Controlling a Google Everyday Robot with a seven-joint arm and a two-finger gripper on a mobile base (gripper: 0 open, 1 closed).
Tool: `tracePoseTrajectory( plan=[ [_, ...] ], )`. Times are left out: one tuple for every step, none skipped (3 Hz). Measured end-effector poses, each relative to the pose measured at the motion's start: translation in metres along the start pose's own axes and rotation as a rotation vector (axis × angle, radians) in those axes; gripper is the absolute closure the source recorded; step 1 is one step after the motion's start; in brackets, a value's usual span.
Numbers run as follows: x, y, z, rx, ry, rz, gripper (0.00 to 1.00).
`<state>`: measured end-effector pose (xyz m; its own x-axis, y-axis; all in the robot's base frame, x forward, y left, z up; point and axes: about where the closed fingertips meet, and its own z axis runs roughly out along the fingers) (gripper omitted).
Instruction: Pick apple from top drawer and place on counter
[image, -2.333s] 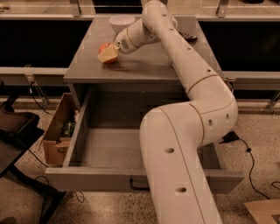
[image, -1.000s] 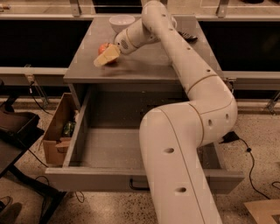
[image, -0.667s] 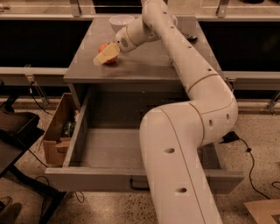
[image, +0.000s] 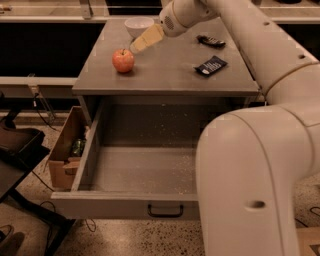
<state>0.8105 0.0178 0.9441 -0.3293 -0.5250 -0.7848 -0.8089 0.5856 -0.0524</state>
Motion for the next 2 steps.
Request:
tracePoseTrajectory(
  plan=[
    [-0.001, -0.031, -0.096, 0.218, -0.086, 0.115, 0.0],
    [-0.006, -0.027, -0.197, 0.399, -0.207, 0.178, 0.0]
  ],
)
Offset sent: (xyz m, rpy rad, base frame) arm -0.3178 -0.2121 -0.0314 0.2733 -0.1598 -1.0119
